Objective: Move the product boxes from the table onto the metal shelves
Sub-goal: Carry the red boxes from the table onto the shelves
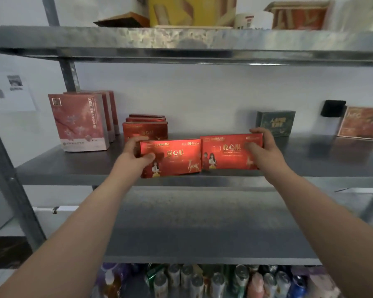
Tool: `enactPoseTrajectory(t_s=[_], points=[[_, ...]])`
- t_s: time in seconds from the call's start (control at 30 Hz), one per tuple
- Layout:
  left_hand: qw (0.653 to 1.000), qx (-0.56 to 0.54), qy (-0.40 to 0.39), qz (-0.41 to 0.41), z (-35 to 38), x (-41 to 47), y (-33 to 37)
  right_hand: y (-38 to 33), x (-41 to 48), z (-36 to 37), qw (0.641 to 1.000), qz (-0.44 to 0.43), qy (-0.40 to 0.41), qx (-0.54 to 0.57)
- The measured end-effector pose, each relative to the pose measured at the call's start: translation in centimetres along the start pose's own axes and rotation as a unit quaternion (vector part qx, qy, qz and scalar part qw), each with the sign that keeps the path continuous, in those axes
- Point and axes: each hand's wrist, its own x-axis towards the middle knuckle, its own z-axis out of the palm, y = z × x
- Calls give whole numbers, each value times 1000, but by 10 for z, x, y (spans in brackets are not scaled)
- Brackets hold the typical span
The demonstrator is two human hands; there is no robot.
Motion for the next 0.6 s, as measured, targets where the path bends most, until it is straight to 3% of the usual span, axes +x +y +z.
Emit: enactPoseTrajectory(t_s=[0.2, 0.33, 0.43, 0.53, 0.6], points=[[989, 148, -13, 18, 37, 48, -13, 23, 56, -11, 1000, -11, -20, -6], [954, 291, 15, 75, 72, 79, -16, 33, 110, -20, 995, -32, -31, -91], [898, 426, 34, 105, 97, 103, -24, 40, 157, -23, 981, -47, -79, -172], [797, 572, 28, 191, 119, 121, -28, 44, 197, -18, 962, -57, -141, -225], [754, 625, 3, 201, 132, 130, -29, 45, 219, -10, 947, -67, -181, -257]])
